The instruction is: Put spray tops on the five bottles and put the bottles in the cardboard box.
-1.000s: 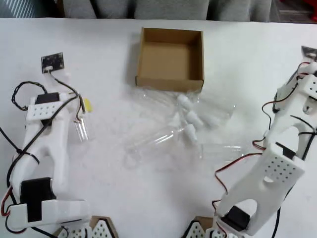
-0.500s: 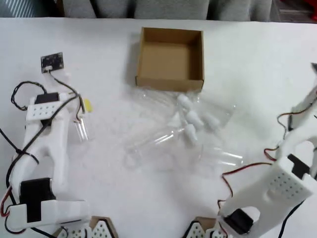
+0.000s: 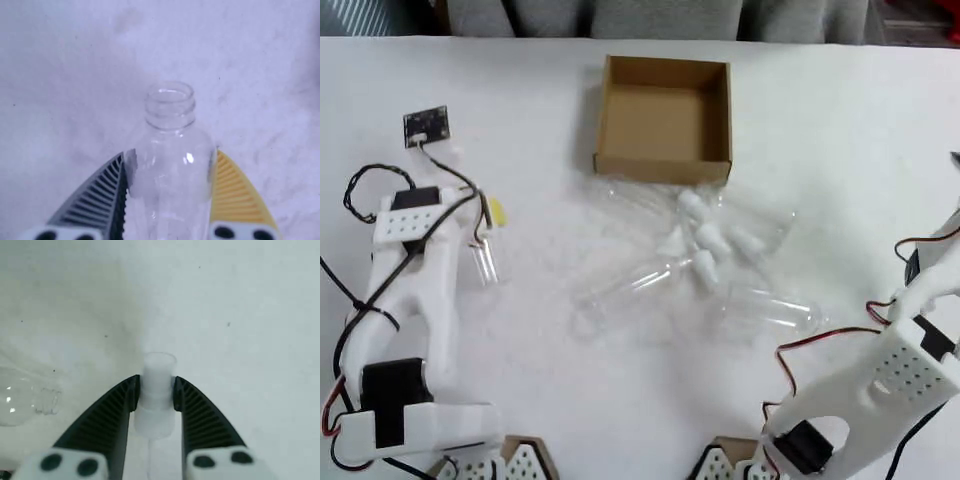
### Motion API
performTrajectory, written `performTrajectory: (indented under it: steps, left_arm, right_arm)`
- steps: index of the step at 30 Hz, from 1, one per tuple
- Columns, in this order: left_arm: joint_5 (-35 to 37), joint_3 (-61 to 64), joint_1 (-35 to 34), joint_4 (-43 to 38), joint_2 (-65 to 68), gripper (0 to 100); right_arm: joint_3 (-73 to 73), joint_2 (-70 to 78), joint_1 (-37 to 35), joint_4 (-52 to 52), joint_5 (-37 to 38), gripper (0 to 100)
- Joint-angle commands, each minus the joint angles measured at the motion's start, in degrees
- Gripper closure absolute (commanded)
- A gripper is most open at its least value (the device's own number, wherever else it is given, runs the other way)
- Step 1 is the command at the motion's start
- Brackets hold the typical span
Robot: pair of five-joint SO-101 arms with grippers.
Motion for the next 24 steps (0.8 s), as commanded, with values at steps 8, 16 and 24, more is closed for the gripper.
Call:
performTrajectory:
  steps: [8,16,24]
  left_arm:
    - [-0.6,-0.2,1.1,-1.7,-0.3,98]
    - [-0.6,-0.2,1.1,-1.7,-0.3,98]
    - [-0.7,-0.2,1.6,-1.7,-0.3,98]
  right_arm:
    - [-0.6,8.4,0.4,-10.6,0.1,84.6]
    - [-0.2,4.3,1.3,-8.0,0.6,79.4]
    - [6.2,-2.0,3.6,-4.8,0.6,83.6]
